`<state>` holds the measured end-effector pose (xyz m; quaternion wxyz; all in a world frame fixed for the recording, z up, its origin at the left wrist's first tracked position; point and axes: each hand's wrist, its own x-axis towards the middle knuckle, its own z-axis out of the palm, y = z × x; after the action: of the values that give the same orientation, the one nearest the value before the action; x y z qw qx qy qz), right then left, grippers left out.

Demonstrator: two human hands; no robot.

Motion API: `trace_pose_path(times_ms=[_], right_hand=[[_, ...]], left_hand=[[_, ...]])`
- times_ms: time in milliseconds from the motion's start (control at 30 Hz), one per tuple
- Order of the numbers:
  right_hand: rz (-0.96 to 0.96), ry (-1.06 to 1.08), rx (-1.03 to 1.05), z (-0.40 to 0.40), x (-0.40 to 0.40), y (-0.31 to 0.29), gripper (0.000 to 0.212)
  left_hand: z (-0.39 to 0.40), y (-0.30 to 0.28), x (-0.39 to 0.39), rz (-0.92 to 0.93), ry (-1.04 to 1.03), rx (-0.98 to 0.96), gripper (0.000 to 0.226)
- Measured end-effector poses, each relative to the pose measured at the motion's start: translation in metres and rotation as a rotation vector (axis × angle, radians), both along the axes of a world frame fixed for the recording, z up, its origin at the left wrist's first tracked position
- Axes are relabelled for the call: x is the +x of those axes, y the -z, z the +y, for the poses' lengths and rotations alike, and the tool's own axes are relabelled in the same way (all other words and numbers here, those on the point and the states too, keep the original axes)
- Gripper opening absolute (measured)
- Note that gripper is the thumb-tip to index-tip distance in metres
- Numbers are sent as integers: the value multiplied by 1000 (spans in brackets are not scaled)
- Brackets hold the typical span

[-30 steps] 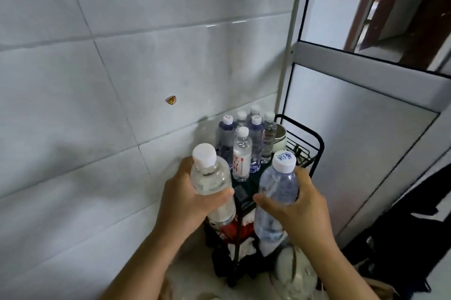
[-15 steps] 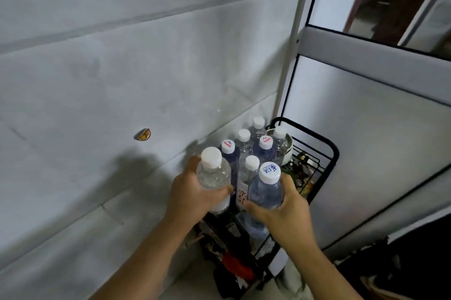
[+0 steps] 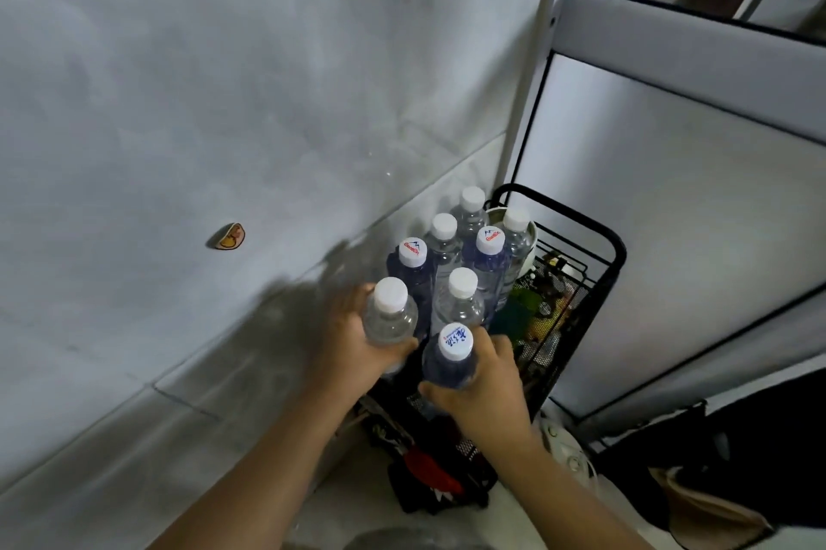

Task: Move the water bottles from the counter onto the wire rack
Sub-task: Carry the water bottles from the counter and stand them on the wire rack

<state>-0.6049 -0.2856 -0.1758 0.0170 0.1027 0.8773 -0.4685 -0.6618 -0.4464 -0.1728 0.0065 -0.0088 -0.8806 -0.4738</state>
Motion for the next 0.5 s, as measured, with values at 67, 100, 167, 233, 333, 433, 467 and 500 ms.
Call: trace_pose_path(times_ms=[67,100,167,233,333,433,467,500], right_hand=[[-24,0,2,-4,-2,3,69],[-37,-5,-2,-6,-3,5,71],[-55,-16,-7,-10,-6,8,72],[-59,-26,-8,-13,-7,11,71],[-53,-23,1,-18,-10,12,68],[-43,-33,38,-21,-13,13,65],[-40,-37,63,-22,-14,14,65],[-35,-35,88,-23,-14,15,66]], left_hand=[[-3,5,-3,0,4,3,65],[-4,6,-5,-3,4,2,64],[-7,8,-8,-6,3,9,63],[-10,11,-10,-6,-10,19,61],[-13,14,-11,-36,-36,29,64],[-16,17,-13,-52,-29,27,62],[-16,17,-15,-63,-25,32,61],[-17,17,-16,-74,-22,42,60]])
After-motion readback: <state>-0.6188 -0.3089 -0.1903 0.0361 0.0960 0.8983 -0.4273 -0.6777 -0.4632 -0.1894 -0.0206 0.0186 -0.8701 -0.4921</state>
